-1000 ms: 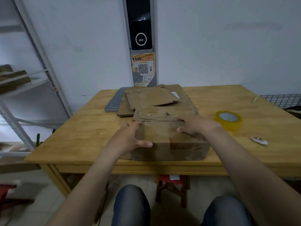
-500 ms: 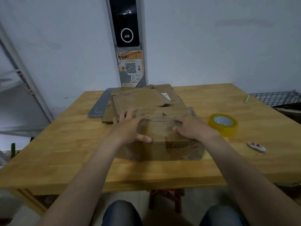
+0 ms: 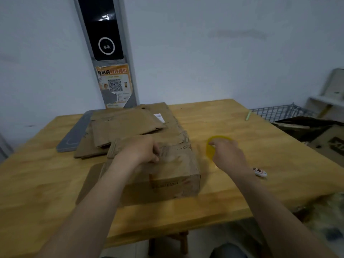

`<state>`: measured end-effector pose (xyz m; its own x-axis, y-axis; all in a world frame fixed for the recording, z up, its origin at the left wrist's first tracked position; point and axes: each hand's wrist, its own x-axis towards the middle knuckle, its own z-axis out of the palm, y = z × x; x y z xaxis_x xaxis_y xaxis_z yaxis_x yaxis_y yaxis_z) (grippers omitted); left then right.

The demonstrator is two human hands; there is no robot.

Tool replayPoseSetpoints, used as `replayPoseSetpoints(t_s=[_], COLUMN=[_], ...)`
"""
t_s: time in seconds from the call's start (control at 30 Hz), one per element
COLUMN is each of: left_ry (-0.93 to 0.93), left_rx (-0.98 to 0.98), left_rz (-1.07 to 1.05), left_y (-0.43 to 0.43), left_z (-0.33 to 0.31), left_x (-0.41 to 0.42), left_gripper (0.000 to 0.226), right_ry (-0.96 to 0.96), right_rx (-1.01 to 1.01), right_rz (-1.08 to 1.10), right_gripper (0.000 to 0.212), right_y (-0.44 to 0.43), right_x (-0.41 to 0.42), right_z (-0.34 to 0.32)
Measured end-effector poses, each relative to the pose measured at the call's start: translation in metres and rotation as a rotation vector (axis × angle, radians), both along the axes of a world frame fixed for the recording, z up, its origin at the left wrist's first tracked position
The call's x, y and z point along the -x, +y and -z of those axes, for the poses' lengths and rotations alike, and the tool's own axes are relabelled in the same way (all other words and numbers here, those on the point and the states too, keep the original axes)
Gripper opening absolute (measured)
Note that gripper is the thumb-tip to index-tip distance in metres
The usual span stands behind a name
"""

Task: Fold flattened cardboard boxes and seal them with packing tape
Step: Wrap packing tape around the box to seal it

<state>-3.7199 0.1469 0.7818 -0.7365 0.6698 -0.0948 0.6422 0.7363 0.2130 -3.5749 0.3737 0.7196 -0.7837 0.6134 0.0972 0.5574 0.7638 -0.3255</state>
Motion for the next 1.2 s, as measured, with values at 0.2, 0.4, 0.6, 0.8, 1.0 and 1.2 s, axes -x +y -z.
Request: replayPoseSetpoints(t_s=[0.2, 0.4, 0.6, 0.8, 1.0, 1.2], left_ry=[-0.044, -0.057, -0.108, -0.207, -0.511, -0.445], left_rx=[-0.004, -0.046, -0.032, -0.272, -0.879, -0.917], left_rz=[-0.055, -0.068, -0.057, -0.069, -0.184, 0.039], left_y=[0.017, 0.012, -0.003, -0.02, -0.046, -0.06], left_z=[0.0, 0.0, -0.006, -0.004, 0.0, 0.009], left_x=[0.004, 0.008, 0.008, 0.012, 0.021, 0.011], left_gripper=[0.015, 0.013, 0.04, 0.091, 0.058, 0.058], right_ry=[-0.32, -0.32, 0.566, 0.727, 0.593, 0.606], right_rx=[0.01, 0.01, 0.537, 0.862, 0.893, 0.877], right_rz=[0.012, 0.051, 0.005, -0.296, -0.348, -0.301], right_gripper=[0.041, 0.026, 0.038, 0.031, 0.036, 0.045], right_y=[0.053, 0.055, 0.014, -0.064, -0.111, -0.119], right_x=[0.016, 0.014, 0.009, 0.029, 0.073, 0.09], right_z=[0.019, 0.028, -0.035, -0.091, -0.079, -0.074])
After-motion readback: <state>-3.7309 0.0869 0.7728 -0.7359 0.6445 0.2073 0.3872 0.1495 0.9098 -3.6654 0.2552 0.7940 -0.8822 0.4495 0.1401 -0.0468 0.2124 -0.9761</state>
